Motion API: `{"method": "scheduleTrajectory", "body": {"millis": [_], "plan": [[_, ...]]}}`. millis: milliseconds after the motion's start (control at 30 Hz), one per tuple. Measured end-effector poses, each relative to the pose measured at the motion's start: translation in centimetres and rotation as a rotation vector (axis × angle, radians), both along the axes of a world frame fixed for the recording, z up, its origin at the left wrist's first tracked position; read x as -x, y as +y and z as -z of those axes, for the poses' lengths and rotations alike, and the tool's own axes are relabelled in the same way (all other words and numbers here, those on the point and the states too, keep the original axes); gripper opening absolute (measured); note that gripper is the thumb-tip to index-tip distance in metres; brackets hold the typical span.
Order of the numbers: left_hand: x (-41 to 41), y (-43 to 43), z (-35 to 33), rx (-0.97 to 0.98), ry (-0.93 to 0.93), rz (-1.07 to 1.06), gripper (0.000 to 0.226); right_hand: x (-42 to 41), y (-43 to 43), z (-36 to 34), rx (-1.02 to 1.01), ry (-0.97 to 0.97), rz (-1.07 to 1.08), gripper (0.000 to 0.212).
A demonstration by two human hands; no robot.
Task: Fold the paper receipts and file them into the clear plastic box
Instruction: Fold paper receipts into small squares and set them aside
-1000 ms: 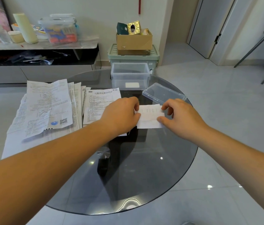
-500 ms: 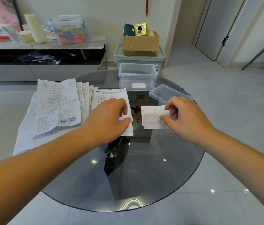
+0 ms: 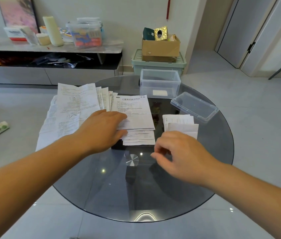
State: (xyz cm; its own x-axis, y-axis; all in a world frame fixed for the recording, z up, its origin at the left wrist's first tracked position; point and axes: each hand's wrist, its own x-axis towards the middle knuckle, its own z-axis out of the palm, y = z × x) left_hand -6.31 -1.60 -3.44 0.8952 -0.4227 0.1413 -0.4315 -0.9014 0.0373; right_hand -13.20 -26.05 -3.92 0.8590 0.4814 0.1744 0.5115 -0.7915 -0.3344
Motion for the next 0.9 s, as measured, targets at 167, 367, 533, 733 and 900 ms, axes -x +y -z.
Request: {"method": "scheduleTrajectory", "body": {"millis": [167, 367, 533, 733, 900], "plan": [[-1.2, 0.3, 0.2, -0.006, -0.048, 0.008, 0.034, 0.2, 0.4, 0.8, 0.002, 0.041, -0.001, 0.018], [-1.4, 0.5, 0.3, 0.039, -0.059, 0.103, 0.045, -0.1, 0.3, 1.2, -0.002, 0.064, 0.014, 0.017], [-1.5, 0.4, 0.3, 0.041, -0.052, 0.133, 0.042, -0.2, 0.2, 1.3, -0.005, 0.063, 0.028, 0.017], [-1.8, 0.3, 0.6, 0.032, -0.097, 0.163, 0.019, -0.5, 0.1, 1.1, -0.036, 0.040, 0.070, 0.015], [-1.8, 0.2, 0.6, -0.014, -0.159, 0.132, 0.021, -0.5, 0.0, 1.0, -0.036, 0.046, 0.090, 0.014]]}}
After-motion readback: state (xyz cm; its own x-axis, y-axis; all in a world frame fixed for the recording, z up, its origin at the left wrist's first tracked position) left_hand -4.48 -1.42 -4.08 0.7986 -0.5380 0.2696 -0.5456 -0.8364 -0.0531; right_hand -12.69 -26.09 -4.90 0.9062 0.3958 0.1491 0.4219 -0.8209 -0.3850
